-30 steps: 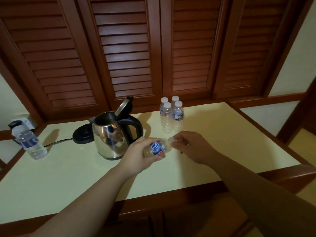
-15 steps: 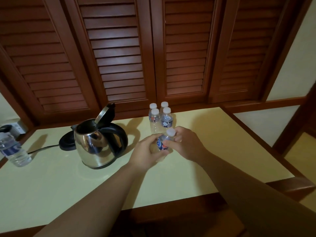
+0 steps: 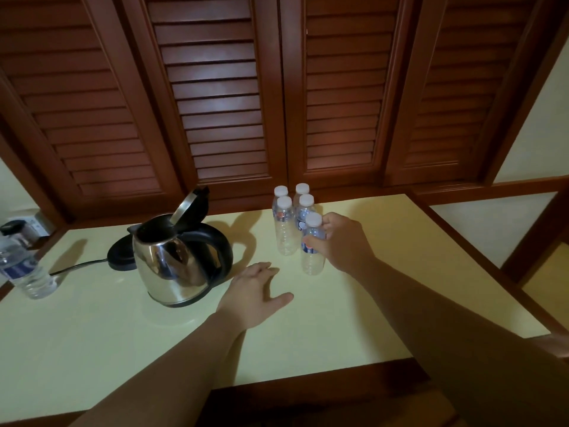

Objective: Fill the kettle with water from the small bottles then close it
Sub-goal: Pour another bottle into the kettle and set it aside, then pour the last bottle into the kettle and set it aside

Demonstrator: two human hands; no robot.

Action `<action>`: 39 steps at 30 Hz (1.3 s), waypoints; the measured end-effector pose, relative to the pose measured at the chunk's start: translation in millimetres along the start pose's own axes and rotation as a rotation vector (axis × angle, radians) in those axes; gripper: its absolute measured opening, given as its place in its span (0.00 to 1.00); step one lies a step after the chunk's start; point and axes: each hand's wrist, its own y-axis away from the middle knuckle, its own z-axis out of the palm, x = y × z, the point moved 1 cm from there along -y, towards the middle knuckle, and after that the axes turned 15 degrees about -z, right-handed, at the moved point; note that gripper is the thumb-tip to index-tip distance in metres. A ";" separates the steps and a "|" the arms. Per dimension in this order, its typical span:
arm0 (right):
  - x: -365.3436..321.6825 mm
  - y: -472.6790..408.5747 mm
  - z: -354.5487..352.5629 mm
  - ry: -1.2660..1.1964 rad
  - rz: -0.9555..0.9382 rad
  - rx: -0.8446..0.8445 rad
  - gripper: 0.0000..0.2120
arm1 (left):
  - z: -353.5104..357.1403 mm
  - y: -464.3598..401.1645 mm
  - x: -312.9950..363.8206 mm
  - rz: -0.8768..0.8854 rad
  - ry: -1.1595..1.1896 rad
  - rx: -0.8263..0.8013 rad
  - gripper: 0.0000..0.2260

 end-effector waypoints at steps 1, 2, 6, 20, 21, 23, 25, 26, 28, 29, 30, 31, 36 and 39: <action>0.8 -1.3 2.0 0.009 0.003 0.008 0.16 | 0.2 -0.3 -0.2 -0.002 0.001 -0.001 0.38; 1.3 -2.3 3.7 0.002 0.013 0.013 0.16 | 0.7 -0.3 -0.5 -0.002 0.004 -0.001 0.38; 5.4 -6.2 13.5 0.013 0.048 0.006 0.19 | 0.4 0.6 -0.9 0.001 0.011 0.008 0.37; -46.6 77.5 53.9 0.039 0.135 0.116 0.15 | -24.8 40.2 -53.5 0.138 0.165 0.007 0.20; -54.6 81.5 63.2 0.047 0.097 0.070 0.12 | -30.2 46.5 -63.0 0.147 0.151 0.005 0.19; -72.3 84.9 84.0 0.059 0.041 -0.022 0.08 | -41.4 59.3 -84.3 0.156 0.132 -0.006 0.18; -94.1 84.6 105.3 0.045 -0.012 -0.095 0.04 | -53.3 72.9 -109.2 0.154 0.124 -0.005 0.17; -107.0 84.0 115.4 0.034 -0.035 -0.125 0.03 | -59.4 79.8 -122.9 0.143 0.126 0.000 0.17; -134.2 82.3 136.0 0.017 -0.072 -0.163 0.04 | -71.7 93.9 -151.3 0.126 0.135 0.012 0.16; -148.8 81.4 146.9 0.019 -0.094 -0.178 0.06 | -78.1 101.1 -166.1 0.124 0.139 0.023 0.16; -163.4 80.5 157.7 0.022 -0.117 -0.188 0.07 | -84.7 107.8 -181.1 0.119 0.145 0.038 0.16; -178.8 79.5 168.2 0.018 -0.127 -0.203 0.09 | -91.8 114.0 -197.0 0.112 0.154 0.054 0.16; -236.4 73.0 224.5 -0.078 -0.168 -0.352 0.19 | -131.3 137.2 -279.0 0.022 0.152 0.126 0.17; -265.8 66.6 249.3 -0.107 -0.186 -0.437 0.27 | -156.8 145.3 -317.0 -0.091 0.213 0.176 0.19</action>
